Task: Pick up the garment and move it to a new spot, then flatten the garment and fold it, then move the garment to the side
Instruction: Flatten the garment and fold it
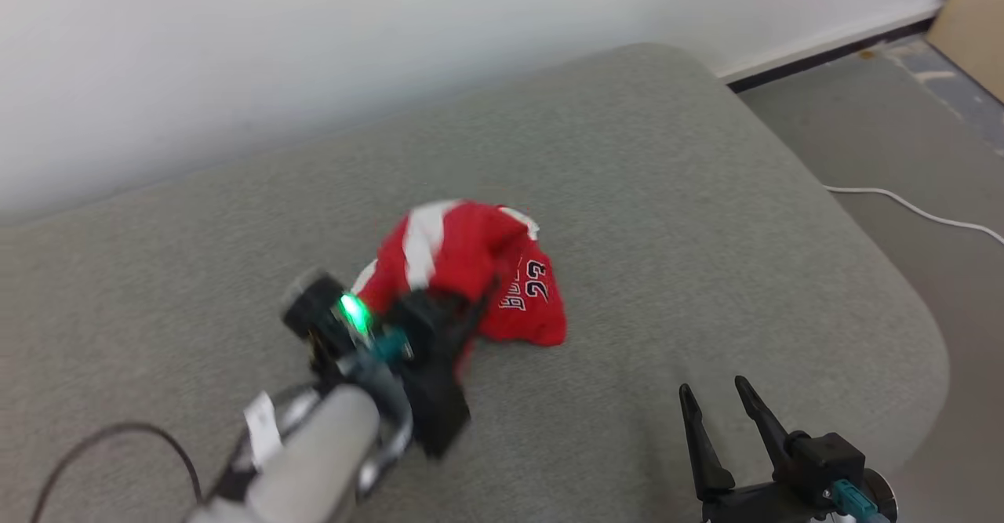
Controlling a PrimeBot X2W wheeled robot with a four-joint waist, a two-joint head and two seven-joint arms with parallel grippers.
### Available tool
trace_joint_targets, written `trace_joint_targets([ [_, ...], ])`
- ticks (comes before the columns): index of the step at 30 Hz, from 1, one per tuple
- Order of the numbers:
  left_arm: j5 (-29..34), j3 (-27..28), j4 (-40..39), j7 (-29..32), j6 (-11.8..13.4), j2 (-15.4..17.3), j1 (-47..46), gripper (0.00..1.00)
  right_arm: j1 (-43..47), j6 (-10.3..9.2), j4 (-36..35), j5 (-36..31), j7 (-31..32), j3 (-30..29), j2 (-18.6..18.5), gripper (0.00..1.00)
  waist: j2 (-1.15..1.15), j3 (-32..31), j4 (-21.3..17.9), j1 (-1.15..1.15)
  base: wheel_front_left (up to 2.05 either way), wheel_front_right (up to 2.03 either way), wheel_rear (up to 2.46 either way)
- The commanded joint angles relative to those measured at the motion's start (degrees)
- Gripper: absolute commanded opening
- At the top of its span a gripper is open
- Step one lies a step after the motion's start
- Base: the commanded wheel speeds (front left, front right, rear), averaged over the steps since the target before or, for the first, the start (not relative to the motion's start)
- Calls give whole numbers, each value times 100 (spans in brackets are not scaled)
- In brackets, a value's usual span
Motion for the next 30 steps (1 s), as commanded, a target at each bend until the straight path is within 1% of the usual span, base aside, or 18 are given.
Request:
trace_joint_targets([
  [1,-84,-167,-58,-8,8,21,164,0,29,-13,-7,-16,-27,10,-3,100,-1,5,410,0,0,0,0],
  [3,-325,-715,-195,59,7,23,466,0,27,-13,-14,-40,-27,-30,-4,100,-1,-25,609,0,0,0,0],
  [5,-592,-1128,-330,107,7,73,682,0,20,-13,-14,-49,-28,-39,-4,100,-1,-75,777,0,0,0,0],
  [8,-894,-1577,-490,148,4,92,958,0,12,-13,-6,-60,-27,-26,-3,100,-1,-146,961,0,0,0,0],
  [9,-962,-1693,-509,172,4,77,1020,14,14,-12,1,-57,-28,-33,-4,100,-1,-175,1007,0,0,0,0],
  [10,-1034,-1765,-513,175,4,59,1074,100,16,-12,10,-58,-27,-16,-4,100,-1,-194,1034,0,0,0,0],
  [13,-1233,-1928,-461,171,4,-1,1223,100,44,-12,39,-58,-27,-2,-4,100,-1,-263,1078,0,0,0,0],
  [16,-1363,-1961,-438,134,3,-51,1344,100,75,-13,56,-52,-27,-12,-5,100,-1,-311,1078,0,0,0,0],
  [18,-1500,-1883,-440,110,8,-40,1426,100,111,-12,72,-72,-27,-65,-4,100,-1,-353,1072,0,0,0,0],
  [20,-1643,-1736,-466,81,71,23,1474,100,134,-12,72,-96,-27,-99,-3,100,-1,-392,1059,0,0,0,0],
  [24,-1833,-1445,-639,68,244,234,1546,100,193,-12,61,-127,-28,-180,-4,100,-1,-465,1036,0,0,0,0],
  [30,-2104,-1057,-970,197,509,720,1622,100,253,-12,42,-126,5,-186,-4,100,-1,-540,972,0,0,0,0],
])
